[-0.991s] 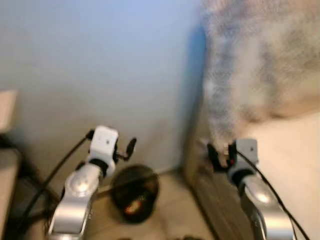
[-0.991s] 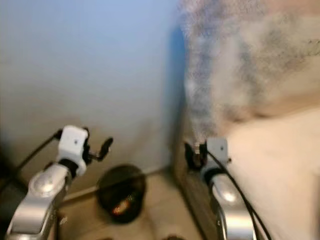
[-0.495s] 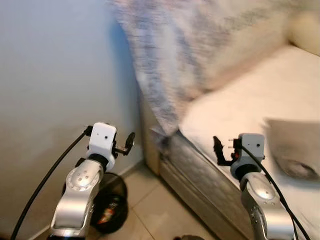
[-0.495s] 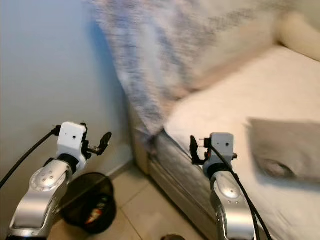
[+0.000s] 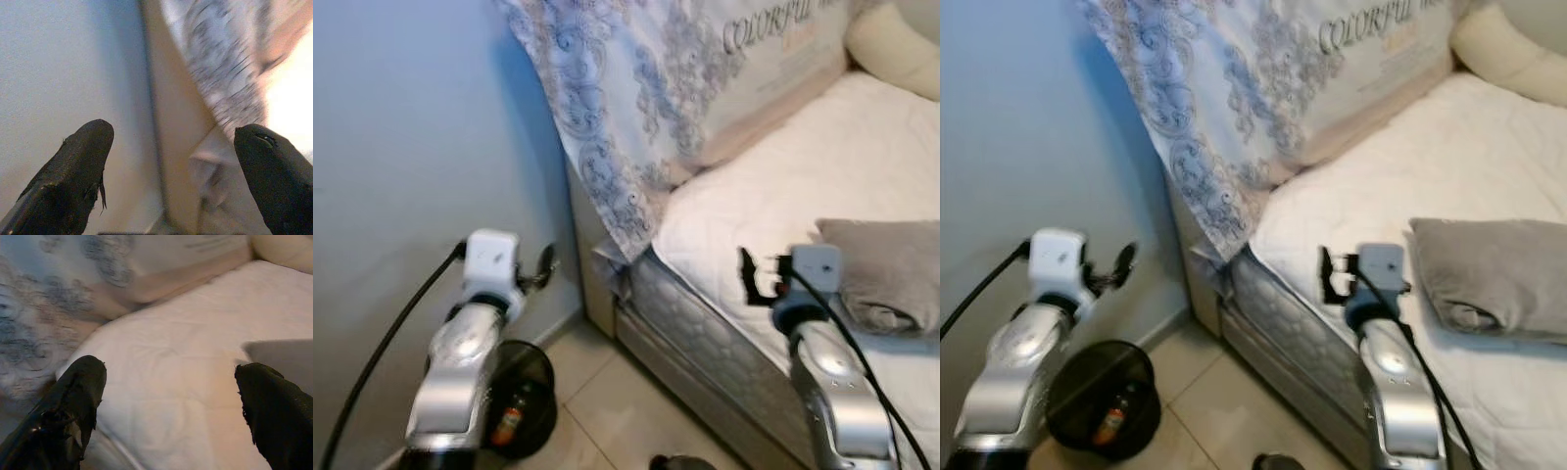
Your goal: Clean up the room
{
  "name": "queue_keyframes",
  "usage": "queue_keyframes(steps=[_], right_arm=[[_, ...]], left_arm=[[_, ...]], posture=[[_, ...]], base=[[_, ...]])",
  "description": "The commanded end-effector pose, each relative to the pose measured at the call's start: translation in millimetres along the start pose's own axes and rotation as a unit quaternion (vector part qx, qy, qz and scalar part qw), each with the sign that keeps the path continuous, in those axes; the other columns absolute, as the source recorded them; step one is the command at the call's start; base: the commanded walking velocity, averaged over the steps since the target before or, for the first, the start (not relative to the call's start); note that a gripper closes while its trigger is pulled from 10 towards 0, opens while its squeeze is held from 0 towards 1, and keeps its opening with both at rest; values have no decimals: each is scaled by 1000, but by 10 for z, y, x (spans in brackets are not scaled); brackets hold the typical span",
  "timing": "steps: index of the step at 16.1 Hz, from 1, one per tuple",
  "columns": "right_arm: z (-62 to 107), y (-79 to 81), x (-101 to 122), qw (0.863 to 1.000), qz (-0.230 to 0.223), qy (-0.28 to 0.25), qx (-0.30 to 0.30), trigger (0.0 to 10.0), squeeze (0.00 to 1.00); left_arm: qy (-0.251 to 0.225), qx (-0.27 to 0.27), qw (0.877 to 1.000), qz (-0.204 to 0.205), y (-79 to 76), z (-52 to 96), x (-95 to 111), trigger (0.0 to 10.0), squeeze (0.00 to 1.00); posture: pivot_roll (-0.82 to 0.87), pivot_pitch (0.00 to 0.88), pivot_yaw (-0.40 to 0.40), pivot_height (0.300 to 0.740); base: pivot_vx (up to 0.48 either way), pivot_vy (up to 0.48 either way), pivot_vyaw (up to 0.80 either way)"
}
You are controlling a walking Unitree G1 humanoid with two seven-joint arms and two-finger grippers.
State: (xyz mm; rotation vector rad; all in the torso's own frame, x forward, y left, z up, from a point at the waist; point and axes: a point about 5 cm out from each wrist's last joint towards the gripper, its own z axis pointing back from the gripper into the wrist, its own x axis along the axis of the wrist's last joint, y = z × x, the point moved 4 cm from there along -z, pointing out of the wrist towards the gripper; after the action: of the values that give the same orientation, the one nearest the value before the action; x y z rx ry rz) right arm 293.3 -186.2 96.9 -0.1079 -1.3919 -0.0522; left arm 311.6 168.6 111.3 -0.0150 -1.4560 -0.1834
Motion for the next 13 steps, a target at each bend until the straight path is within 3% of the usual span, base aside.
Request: queue_keyframes(steps=[1,2,9,13], right_arm=[[-12,6,17,1000,-5,-3,-2,10000,0],[-16,4,21,1000,-8,-5,-5,10000,0],[2,-42,89,999,-21,-31,-29,10000,0],[32,-43,129,998,-28,-49,-34,10000,0]], left_arm=[[0,6,1000,-3,49,21,-6,10000,408],[-1,5,1000,-3,47,15,-3,10000,404],[-8,-21,1000,-11,-12,-22,30,10000,420],[-9,-30,999,-11,-43,-26,24,10000,416]], posture=[[-22,0,6,740],[-22,0,6,740],[-30,0,18,740],[-32,0,19,740]], base=[[240,0,0],[251,0,0],[282,0,-800],[316,0,0]])
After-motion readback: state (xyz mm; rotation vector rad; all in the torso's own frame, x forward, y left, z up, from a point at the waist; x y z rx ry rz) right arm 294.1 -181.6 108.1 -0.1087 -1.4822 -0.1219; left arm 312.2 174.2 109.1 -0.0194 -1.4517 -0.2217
